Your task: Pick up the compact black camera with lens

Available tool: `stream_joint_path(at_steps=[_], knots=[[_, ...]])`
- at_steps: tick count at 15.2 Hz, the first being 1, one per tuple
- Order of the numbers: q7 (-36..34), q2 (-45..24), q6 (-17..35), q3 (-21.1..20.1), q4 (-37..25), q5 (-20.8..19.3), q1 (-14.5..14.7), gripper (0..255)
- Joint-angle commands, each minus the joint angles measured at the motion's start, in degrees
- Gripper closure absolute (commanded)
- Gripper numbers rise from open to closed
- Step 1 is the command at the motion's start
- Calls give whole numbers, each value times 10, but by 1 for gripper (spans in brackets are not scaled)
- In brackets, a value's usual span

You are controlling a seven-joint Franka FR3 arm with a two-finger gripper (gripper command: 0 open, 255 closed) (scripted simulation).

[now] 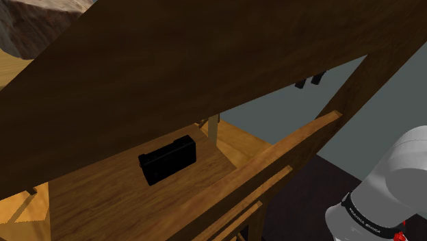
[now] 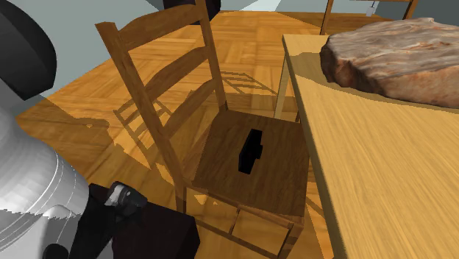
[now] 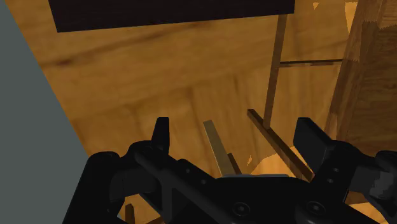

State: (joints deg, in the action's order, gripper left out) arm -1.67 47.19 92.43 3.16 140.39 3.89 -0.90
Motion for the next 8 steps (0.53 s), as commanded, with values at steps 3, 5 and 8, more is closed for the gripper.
stream_joint_path(at_steps=[3,5,8], knots=[[16,-36,23,-12,-14,5,20,0],[31,-71,44,-24,-29,9,38,0],[53,-123,72,-43,-54,13,64,0]])
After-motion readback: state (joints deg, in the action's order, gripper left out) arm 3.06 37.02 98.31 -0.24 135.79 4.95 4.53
